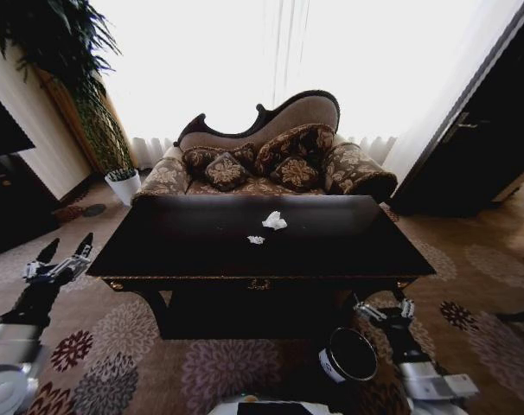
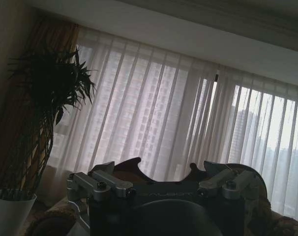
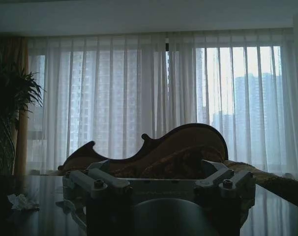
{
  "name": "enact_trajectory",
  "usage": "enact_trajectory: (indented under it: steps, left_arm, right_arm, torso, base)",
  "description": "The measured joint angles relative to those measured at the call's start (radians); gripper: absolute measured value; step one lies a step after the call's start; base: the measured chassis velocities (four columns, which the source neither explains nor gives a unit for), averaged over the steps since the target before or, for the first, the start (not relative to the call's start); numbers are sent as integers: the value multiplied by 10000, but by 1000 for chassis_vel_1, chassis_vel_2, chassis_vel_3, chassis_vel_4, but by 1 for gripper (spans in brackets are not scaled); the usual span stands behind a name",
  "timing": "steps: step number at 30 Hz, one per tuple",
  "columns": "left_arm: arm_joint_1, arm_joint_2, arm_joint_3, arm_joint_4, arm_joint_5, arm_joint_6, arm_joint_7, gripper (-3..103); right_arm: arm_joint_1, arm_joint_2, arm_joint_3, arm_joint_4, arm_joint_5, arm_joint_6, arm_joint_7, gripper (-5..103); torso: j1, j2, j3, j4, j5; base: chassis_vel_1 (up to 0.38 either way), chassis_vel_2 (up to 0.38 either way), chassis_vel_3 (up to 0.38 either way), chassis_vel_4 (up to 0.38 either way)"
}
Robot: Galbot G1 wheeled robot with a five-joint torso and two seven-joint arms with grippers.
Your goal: Move to the front of the table and place the trash on the table into the trash bin.
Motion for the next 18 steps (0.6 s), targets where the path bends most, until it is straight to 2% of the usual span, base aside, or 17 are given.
enact_trajectory:
  steps: [2, 3, 7, 9, 12, 14, 17, 18]
  left_arm:
    - [115, -86, -94, -131, -3, -17, 6, 100]
    - [115, -86, -94, -131, -3, -17, 6, 100]
    - [321, -220, -292, -268, -45, -61, 86, 100]
    - [335, -231, -295, -271, -44, -66, 102, 100]
    - [328, -233, -94, -226, 117, -73, 130, 100]
    - [317, -226, -47, -207, 155, -73, 130, 100]
    - [229, -97, 377, -85, 469, -74, 132, 100]
    - [229, -97, 377, -85, 469, -74, 132, 100]
  right_arm:
    - [672, -909, -142, 145, 545, -752, 492, 100]
    - [672, -909, -142, 145, 545, -752, 492, 100]
    - [1818, -2005, -647, -12, 1014, -1437, 1169, 100]
    - [1997, -2149, -689, -14, 1151, -1558, 1253, 100]
    - [2704, -2670, -781, 99, 1935, -2264, 1676, 100]
    - [2772, -2722, -792, 119, 2028, -2346, 1728, 100]
    - [3430, -3187, -1047, 246, 2623, -3017, 2141, 100]
    - [3430, -3187, -1047, 246, 2623, -3017, 2141, 100]
  torso:
    - [0, 0, 0, 2, -1]
    - [0, 0, 0, 2, -1]
    - [1, 0, 1, 5, 3]
    - [1, -1, 0, 5, 2]
    - [0, 0, 1, 3, 0]
    - [0, 0, 0, 3, 0]
    - [1, 0, 1, -4, -2]
    - [1, 0, 1, -4, -2]
  base:
    - [0, 0, 0, 0]
    - [0, 0, 0, 0]
    - [0, 0, 0, 0]
    - [0, 0, 0, 0]
    - [0, 0, 0, 0]
    - [0, 0, 0, 0]
    - [0, 0, 0, 0]
    - [0, 0, 0, 0]
